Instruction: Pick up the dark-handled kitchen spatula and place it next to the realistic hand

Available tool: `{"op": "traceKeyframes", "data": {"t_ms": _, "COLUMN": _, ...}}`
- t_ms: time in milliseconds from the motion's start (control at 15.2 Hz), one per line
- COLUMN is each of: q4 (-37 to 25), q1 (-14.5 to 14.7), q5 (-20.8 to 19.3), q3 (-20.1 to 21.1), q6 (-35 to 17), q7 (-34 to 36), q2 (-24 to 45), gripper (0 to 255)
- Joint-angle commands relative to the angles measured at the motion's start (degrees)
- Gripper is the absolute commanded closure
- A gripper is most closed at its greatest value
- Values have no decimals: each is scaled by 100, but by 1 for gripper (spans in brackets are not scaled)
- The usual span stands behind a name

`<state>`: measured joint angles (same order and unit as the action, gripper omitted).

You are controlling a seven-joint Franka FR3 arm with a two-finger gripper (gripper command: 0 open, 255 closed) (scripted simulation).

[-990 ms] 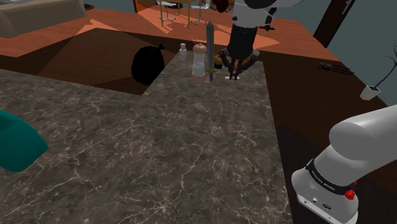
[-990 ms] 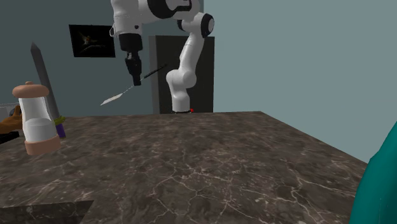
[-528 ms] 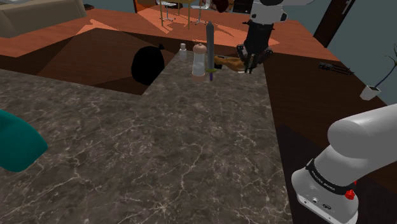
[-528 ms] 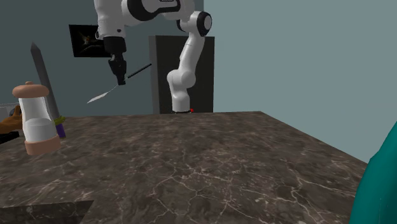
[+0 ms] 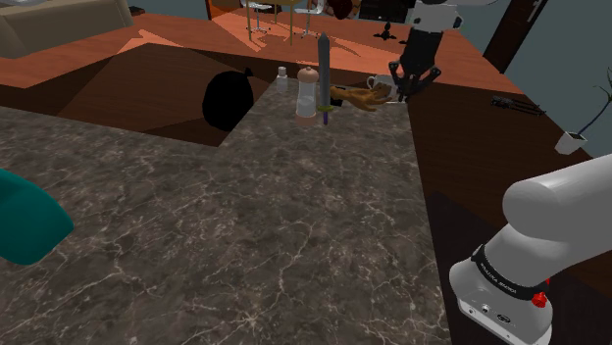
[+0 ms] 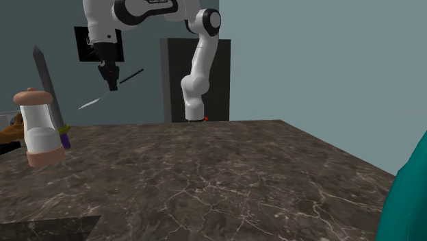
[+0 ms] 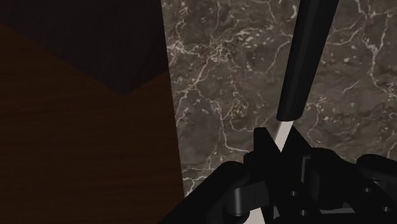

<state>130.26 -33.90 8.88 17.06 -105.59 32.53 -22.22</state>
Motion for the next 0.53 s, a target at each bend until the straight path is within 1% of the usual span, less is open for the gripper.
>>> {"op": "traceKeyframes", "data": {"t_ms": 0, "q4": -21, "q1": -74, "q5": -68, "q3": -96, "q6": -49, "q7": -146, "q2": 86, "gripper": 255}}
{"op": "traceKeyframes", "data": {"t_ms": 462, "q4": 416, "q1": -64, "q5": -51, "q3": -42, "q6": -608, "q7": -154, "q2": 210, "gripper": 255}}
